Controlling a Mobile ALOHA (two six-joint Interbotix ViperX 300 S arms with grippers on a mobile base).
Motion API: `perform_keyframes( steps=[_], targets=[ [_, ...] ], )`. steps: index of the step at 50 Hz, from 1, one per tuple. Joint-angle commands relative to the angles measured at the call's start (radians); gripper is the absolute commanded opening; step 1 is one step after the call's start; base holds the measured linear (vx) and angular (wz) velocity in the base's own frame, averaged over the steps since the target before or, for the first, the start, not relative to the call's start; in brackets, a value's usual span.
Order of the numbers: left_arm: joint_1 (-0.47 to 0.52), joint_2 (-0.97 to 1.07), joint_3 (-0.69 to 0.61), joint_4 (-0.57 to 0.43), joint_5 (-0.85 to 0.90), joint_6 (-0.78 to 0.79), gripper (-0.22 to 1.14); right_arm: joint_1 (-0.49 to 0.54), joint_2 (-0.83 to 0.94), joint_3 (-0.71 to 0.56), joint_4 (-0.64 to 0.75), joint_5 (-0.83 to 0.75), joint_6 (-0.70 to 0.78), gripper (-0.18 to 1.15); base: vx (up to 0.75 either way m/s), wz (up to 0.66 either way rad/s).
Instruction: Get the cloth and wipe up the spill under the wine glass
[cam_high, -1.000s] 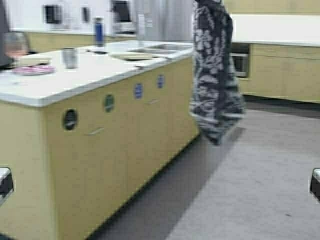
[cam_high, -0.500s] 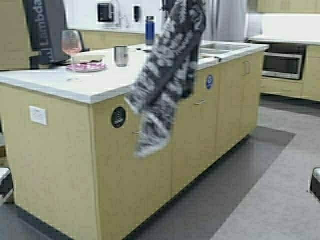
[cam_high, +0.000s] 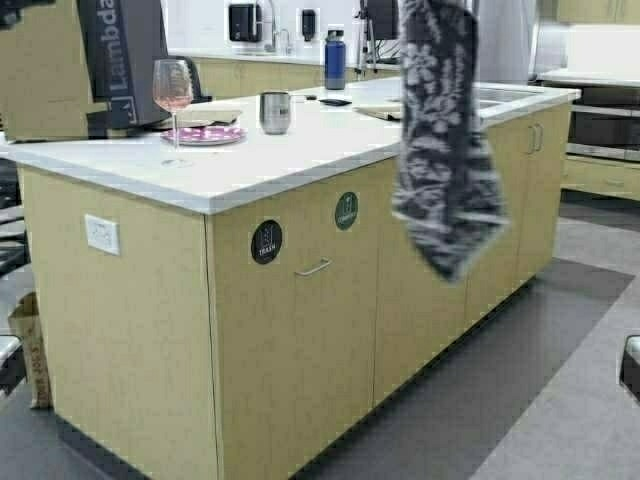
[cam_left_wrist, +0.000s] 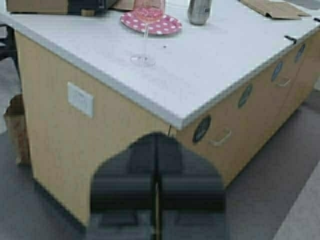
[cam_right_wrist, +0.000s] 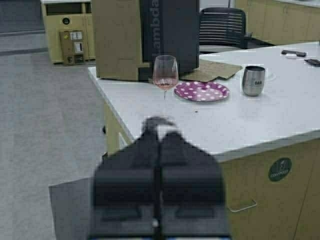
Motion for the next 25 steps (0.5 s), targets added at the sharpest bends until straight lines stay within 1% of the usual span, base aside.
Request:
perform_keyframes(
  steps=[1,12,19,25],
  targets=[
    [-0.031,0.095,-0.067,0.002,-0.067,-0.003,0.02,0.003,-0.025,-0.026,0.003,-0.017,0.000,0.07,0.20,0.00],
    [-0.110,0.213,-0.132,0.002,-0.094,-0.002,0.02,0.003,-0.029,-0.023,0.002,-0.020,0.000,0.07,0.22,0.01],
    [-0.127,0.298,-0.143,0.002,-0.112,-0.002,0.02,0.002,-0.021,-0.006,0.003,-0.023,-0.002,0.07,0.24,0.03],
    [-0.161,0.373,-0.141,0.002,-0.149,-0.003,0.03,0.003,-0.020,0.009,0.002,-0.034,-0.002,0.07,0.23,0.06]
  ],
)
